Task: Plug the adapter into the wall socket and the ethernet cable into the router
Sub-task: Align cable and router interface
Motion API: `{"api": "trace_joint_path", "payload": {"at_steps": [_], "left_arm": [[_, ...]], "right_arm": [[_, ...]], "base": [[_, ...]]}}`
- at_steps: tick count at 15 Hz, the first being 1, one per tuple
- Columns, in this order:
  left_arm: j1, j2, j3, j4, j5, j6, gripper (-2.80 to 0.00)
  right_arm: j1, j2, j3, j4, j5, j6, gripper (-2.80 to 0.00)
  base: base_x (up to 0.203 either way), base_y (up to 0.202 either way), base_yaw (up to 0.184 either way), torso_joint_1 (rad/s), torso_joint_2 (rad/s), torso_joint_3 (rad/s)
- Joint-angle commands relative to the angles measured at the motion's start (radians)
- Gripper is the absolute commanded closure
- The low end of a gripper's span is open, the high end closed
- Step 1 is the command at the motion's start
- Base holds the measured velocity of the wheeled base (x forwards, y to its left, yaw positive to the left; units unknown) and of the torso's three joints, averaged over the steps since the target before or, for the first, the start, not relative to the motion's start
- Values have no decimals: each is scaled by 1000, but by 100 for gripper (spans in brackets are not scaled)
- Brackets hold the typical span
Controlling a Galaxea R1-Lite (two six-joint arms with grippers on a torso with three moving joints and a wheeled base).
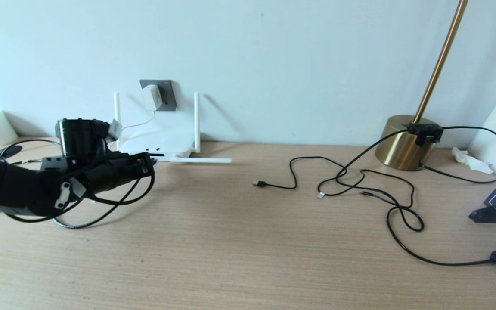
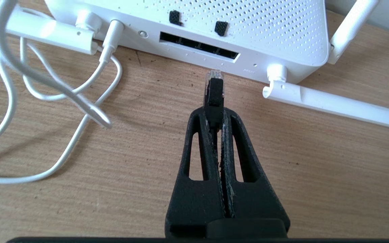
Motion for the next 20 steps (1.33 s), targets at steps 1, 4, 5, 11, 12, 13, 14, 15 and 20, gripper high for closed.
{"api": "trace_joint_path", "payload": {"at_steps": [1, 4, 5, 11, 12, 13, 14, 15, 20], "left_arm": [[0, 14, -11, -4, 0, -3, 0], [0, 30, -19, -31, 0, -2, 0], [2, 35, -24, -39, 0, -1, 0], [3, 52, -32, -46, 0, -2, 0], [5, 53, -32, -46, 0, -2, 0], [6, 53, -33, -46, 0, -2, 0], [7, 54, -32, -46, 0, -2, 0], [7, 54, -33, -46, 0, -2, 0], [7, 53, -31, -44, 0, 4, 0]], "right_arm": [[0, 1, 9, 1, 0, 1, -280], [0, 1, 9, 1, 0, 0, -280], [0, 1, 9, 1, -1, 1, -280], [0, 1, 9, 1, -3, 1, -280], [0, 1, 9, 1, -3, 1, -280], [0, 1, 8, 1, -3, 1, -280], [0, 1, 8, 1, -3, 1, -280], [0, 1, 9, 1, -3, 1, -280], [0, 1, 9, 1, -3, 1, -280]], "base": [[0, 0, 0, 0, 0, 0], [0, 0, 0, 0, 0, 0], [0, 0, 0, 0, 0, 0], [0, 0, 0, 0, 0, 0], [0, 0, 0, 0, 0, 0], [0, 0, 0, 0, 0, 0], [0, 0, 0, 0, 0, 0], [0, 0, 0, 0, 0, 0], [0, 0, 0, 0, 0, 0]]}}
